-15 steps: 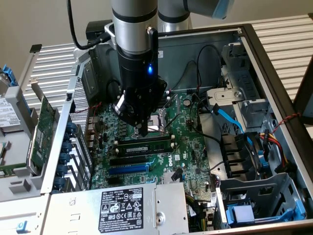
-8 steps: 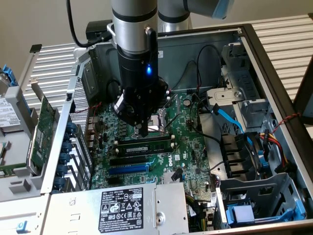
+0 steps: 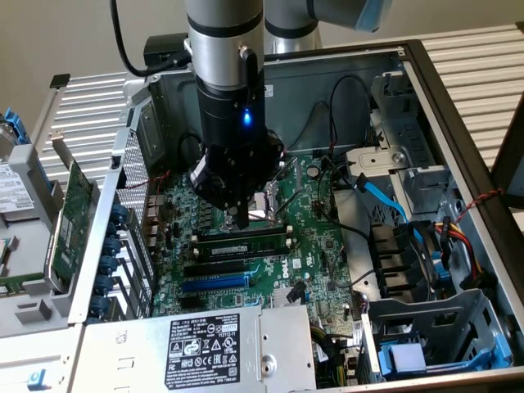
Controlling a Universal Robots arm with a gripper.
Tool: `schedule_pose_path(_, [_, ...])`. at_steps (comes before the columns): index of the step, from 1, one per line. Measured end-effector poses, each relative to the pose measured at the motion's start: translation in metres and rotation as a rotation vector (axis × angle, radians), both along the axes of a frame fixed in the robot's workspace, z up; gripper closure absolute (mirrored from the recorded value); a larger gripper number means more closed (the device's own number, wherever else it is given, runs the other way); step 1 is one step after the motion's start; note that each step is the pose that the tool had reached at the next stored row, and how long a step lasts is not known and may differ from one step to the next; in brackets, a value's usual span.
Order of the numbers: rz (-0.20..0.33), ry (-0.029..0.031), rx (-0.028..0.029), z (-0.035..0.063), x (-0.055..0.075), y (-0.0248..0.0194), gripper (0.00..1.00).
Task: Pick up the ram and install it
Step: 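Press down the ram until it locks into place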
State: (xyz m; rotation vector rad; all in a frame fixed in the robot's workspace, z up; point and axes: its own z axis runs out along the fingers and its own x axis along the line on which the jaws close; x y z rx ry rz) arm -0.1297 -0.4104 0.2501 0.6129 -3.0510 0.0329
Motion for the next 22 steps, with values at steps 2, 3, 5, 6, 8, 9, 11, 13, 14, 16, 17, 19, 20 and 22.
schedule_pose_path(2, [-0.022, -0.0034, -0.0001, 0.0, 0.0, 0.0, 0.9])
schedule_pose_path(3, [-0.033, -0.0051, -0.0001, 0.0, 0.0, 0.0, 0.9])
schedule_pose_path(5, [-0.055, -0.0082, -0.0002, 0.0, 0.0, 0.0, 0.9])
schedule_pose_path(6, [-0.067, -0.0098, -0.0002, 0.0, 0.0, 0.0, 0.9])
schedule_pose_path(8, [-0.089, -0.0128, -0.0003, 0.0, 0.0, 0.0, 0.9])
schedule_pose_path(9, [-0.101, -0.0143, -0.0003, 0.0, 0.0, 0.0, 0.9])
schedule_pose_path(11, [-0.124, -0.0164, -0.0007, 0.0, 0.0, 0.0, 0.9])
schedule_pose_path(13, [-0.147, -0.0177, -0.0012, 0.0, 0.0, 0.0, 0.9])
schedule_pose_path(14, [-0.159, -0.0184, -0.0014, 0.0, 0.0, 0.0, 0.9])
schedule_pose_path(16, [-0.182, -0.02, -0.002, 0.0, 0.0, 0.0, 0.9])
schedule_pose_path(17, [-0.193, -0.0208, -0.0023, 0.0, 0.0, 0.0, 0.9])
schedule_pose_path(19, [-0.216, -0.0226, -0.0031, 0.0, 0.0, 0.0, 0.9])
schedule_pose_path(20, [-0.228, -0.0235, -0.0033, 0.0, 0.0, 0.0, 0.9])
schedule_pose_path(22, [-0.251, -0.0249, -0.0037, 0.0, 0.0, 0.0, 0.9])
